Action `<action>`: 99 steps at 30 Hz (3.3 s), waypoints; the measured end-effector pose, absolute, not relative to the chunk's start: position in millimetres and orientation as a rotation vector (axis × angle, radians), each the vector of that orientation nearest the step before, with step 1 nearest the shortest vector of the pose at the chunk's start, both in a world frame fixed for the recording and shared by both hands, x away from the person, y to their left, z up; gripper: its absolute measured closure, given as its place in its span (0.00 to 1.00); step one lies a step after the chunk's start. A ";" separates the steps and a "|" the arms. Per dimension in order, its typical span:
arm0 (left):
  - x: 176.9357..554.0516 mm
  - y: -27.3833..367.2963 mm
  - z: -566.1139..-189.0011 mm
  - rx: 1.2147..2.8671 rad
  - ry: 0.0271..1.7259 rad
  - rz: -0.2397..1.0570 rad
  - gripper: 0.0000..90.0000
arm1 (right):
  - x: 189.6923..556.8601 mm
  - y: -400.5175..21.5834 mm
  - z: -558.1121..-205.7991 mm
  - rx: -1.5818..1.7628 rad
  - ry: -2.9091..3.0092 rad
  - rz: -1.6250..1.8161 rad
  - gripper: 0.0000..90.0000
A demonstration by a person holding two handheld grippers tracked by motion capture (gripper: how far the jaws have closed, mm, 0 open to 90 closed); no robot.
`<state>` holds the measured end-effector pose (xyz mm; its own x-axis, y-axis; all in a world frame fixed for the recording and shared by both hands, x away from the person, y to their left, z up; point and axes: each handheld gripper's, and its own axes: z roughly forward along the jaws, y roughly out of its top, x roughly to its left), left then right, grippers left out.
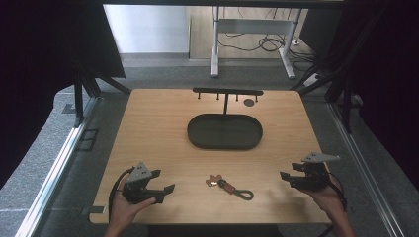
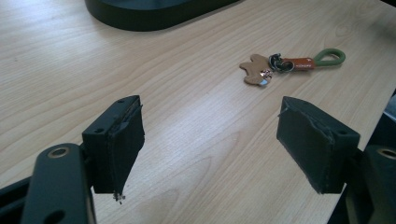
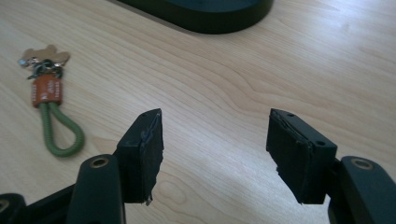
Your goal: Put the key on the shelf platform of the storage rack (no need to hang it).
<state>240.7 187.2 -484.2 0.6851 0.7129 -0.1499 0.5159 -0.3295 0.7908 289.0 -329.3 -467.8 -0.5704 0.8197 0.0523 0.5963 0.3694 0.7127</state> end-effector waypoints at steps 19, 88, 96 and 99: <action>239.1 181.0 -483.0 2.010 0.917 0.244 0.25 | 310.2 -281.7 -438.2 1.060 2.595 0.815 0.44; 233.3 175.8 -475.3 2.007 0.886 0.259 0.26 | 322.6 -167.5 -462.7 0.746 2.945 0.542 0.52; 232.4 175.6 -474.1 2.005 0.882 0.261 0.26 | 321.9 -156.4 -465.0 0.719 2.967 0.530 0.52; 232.6 176.3 -474.0 2.003 0.883 0.261 0.26 | 322.1 -153.0 -466.6 0.695 2.977 0.526 0.52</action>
